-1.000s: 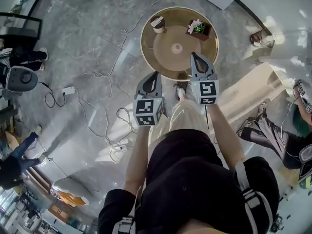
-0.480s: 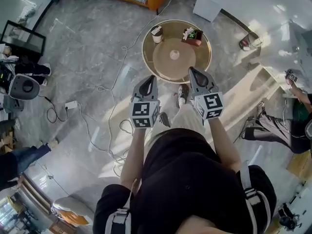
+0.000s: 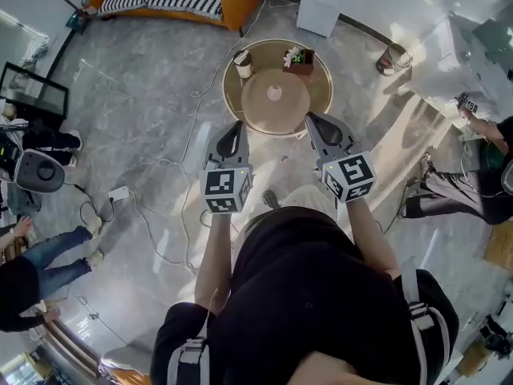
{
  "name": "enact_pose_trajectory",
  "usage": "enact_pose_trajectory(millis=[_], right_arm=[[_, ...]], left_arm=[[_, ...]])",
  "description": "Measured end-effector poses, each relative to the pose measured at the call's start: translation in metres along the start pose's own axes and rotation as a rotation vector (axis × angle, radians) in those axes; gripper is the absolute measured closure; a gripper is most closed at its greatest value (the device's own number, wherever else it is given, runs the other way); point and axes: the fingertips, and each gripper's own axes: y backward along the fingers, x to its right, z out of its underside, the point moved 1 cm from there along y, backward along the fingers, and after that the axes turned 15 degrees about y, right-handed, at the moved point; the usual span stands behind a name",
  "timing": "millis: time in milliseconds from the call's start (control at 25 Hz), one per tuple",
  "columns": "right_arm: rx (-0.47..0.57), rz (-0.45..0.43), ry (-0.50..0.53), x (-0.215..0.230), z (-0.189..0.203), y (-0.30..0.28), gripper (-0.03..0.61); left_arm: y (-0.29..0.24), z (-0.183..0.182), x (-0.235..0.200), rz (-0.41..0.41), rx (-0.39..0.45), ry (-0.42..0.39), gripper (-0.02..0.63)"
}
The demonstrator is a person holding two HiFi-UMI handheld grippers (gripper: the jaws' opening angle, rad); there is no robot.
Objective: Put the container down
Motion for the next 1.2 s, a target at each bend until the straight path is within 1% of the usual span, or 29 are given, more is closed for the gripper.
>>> enact_pose_trajectory(millis=[160, 320, 560, 720, 840, 1000, 1200], right_arm=[[0.022, 0.018, -0.007, 0.009, -0.012, 0.019, 0.578], [0.047, 0.025, -0.025, 0.010, -0.022, 0.030, 0.578], [0.065, 0.017, -0.024, 0.006, -0.021, 0.042, 0.578], [0.073, 0.013, -0.046, 0.005, -0.018, 0.044, 0.578], [0.074, 0.007, -0.055, 0.004, -0.017, 0.045, 0.578], [0.071, 0.004, -0.050, 0.003, -0.017, 0.045, 0.578], [0.064, -0.003, -0.035, -0.001, -0.015, 0.045, 0.578]], left_arm=[[0.006, -0.019, 0.016, 0.030, 0.034, -0.011, 0.595], [0.012, -0.024, 0.028, 0.051, 0.036, -0.013, 0.595], [0.017, -0.018, 0.038, 0.055, 0.032, -0.008, 0.595], [0.019, -0.015, 0.041, 0.053, 0.024, -0.028, 0.595], [0.018, -0.012, 0.040, 0.044, 0.015, -0.029, 0.595], [0.017, -0.006, 0.039, 0.036, -0.005, -0.028, 0.595], [0.017, -0.003, 0.038, 0.032, -0.008, -0.026, 0.595]])
